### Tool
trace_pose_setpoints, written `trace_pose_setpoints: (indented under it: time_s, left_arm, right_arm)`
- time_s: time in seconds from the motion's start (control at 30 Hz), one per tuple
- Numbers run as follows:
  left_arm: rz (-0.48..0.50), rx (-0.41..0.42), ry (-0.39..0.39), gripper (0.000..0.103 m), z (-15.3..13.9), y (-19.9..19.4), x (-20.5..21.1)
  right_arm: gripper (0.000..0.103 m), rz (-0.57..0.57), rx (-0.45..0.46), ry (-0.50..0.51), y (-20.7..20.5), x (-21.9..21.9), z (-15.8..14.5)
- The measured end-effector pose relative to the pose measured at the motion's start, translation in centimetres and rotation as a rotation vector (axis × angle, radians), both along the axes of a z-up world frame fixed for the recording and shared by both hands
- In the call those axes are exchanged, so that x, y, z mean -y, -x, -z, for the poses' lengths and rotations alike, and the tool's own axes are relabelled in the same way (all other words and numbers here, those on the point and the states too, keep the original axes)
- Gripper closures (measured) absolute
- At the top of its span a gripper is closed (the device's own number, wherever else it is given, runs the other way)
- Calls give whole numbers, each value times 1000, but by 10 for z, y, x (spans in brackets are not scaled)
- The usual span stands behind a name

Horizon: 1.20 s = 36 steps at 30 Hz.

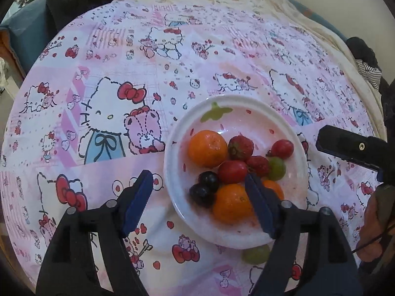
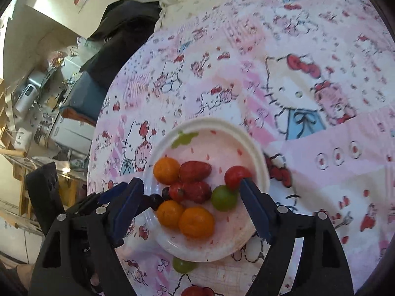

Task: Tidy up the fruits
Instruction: 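Open the left tool over the plate to drop the plum while the right tool drops the strawberry, then withdraw both open tools from the plate toward the loose fruit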

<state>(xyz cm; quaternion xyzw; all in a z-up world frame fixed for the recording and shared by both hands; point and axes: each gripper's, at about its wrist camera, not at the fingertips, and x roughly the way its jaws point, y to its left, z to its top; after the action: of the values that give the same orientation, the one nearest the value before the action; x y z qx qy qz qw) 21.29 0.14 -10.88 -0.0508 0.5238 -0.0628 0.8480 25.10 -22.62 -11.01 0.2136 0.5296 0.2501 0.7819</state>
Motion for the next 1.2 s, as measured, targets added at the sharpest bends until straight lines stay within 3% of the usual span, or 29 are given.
trace_pose_setpoints:
  time_s: [0.3, 0.43, 0.6, 0.93, 1.2]
  left_arm:
    - [-20, 23, 8, 29, -18, 14, -5]
    - [-82, 56, 58, 29, -39, 27, -21]
    - [-121, 93, 43, 29, -59, 45, -35]
    - [-157, 89, 66, 29, -70, 90, -42]
    - [-109, 68, -54, 29, -62, 113, -22]
  right_arm:
    - [20, 9, 30, 35, 17, 5, -22]
    - [20, -5, 30, 20, 32, 9, -33]
    - [20, -19, 55, 34, 54, 11, -47]
    - [20, -29, 49, 84, 103, 14, -46]
    - [21, -50, 37, 228, 138, -3, -15]
